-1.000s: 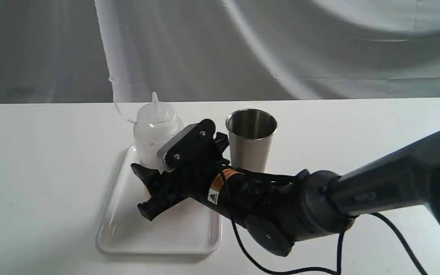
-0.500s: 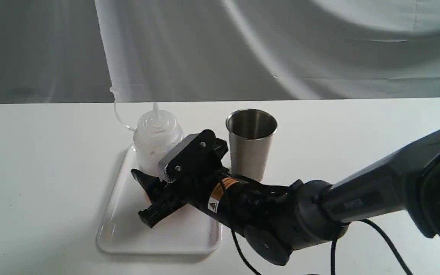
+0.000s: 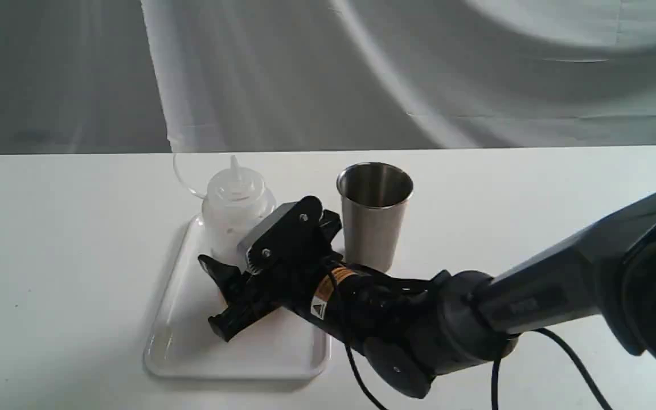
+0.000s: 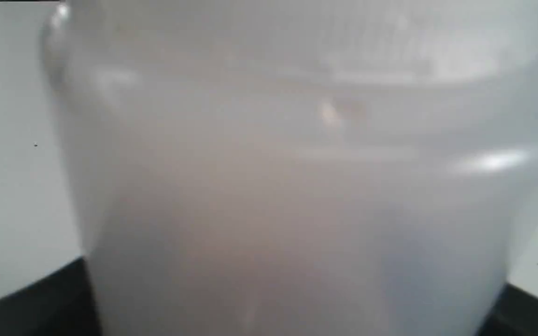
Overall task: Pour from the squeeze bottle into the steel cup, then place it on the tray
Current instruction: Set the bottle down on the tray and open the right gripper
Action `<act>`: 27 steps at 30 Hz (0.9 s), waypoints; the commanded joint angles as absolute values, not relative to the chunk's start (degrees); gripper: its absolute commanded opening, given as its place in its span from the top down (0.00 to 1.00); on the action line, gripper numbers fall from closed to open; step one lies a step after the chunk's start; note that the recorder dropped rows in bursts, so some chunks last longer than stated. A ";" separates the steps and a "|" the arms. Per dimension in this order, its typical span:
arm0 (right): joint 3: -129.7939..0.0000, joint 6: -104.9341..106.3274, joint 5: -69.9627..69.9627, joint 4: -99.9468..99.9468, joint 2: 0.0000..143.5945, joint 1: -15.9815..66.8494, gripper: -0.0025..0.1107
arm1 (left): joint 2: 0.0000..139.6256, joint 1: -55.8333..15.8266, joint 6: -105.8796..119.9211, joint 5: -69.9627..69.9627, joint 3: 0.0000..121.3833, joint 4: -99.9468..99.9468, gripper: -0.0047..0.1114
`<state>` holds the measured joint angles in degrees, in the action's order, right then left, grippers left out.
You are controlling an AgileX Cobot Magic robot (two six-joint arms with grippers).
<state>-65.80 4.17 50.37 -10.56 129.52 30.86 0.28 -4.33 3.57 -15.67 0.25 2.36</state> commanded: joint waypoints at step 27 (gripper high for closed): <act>-66.11 4.05 53.40 -9.63 132.38 30.91 0.95 | 0.00 -4.66 3.48 -15.22 0.00 2.33 0.89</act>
